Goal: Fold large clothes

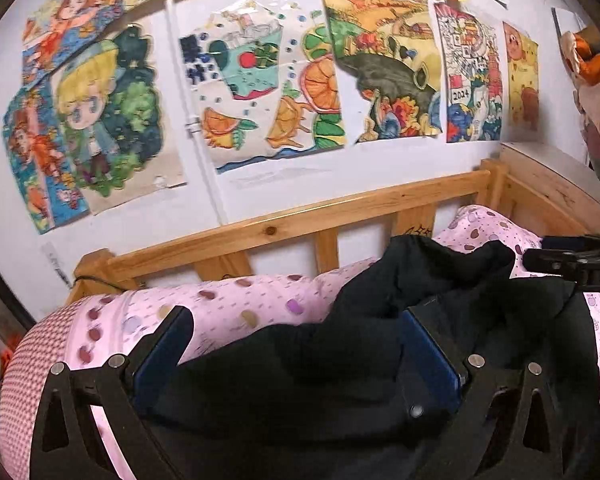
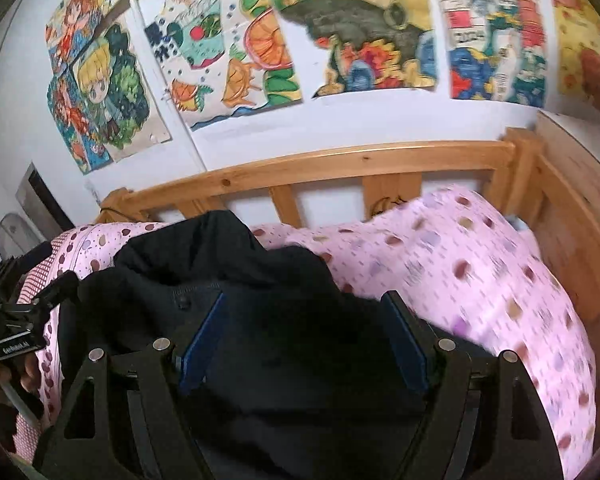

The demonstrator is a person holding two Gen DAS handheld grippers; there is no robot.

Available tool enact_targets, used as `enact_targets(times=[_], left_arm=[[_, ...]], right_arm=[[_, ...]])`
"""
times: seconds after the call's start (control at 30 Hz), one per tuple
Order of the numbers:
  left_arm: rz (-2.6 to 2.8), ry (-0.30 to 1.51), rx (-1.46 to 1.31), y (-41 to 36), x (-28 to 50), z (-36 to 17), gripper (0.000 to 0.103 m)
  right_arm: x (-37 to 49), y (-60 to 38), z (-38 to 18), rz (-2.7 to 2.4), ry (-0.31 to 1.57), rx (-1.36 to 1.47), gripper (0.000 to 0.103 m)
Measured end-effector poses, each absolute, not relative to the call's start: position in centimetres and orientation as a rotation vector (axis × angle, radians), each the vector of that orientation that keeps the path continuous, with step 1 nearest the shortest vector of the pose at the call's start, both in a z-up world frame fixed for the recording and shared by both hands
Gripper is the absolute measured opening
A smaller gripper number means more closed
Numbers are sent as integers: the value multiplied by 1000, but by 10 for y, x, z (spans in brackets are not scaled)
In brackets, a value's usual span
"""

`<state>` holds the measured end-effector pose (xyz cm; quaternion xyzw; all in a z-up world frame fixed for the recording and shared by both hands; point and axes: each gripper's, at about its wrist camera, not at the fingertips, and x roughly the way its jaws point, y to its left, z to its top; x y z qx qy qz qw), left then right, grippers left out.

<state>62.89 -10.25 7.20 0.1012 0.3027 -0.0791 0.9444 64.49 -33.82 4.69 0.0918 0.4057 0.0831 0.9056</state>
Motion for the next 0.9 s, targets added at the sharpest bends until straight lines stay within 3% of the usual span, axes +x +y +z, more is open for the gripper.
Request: enact_targets(times=[0.13,0.2,0.3,0.4,0.47,0.5,0.73,0.9], left_arm=[[-179,634,240,-114,637,57,99],[-190,628,228,-117,638,50,93],[-181,645,193,-116,645,45,68],[-191,658,150,-116,653,42,48],[-220,651,138,-116,655,42,27],[-236,648,134,-116,655,41,6],[-276,603,56,-86,635,40,4],[-271,685,139,-73,624,23,4]], right_arm=[[668,-317,38,181,969,93,72],[674,-308,38,170,953,32,55],[677,-308,38,158,954,51,27],[671,-312,39,142,935,69,11],[667,-316,40,147,922,76,8],[663,-317,42,148,910,76,6],[624,-321,52,199,832,52,4],[597,-324,44,217,841,-5,3]])
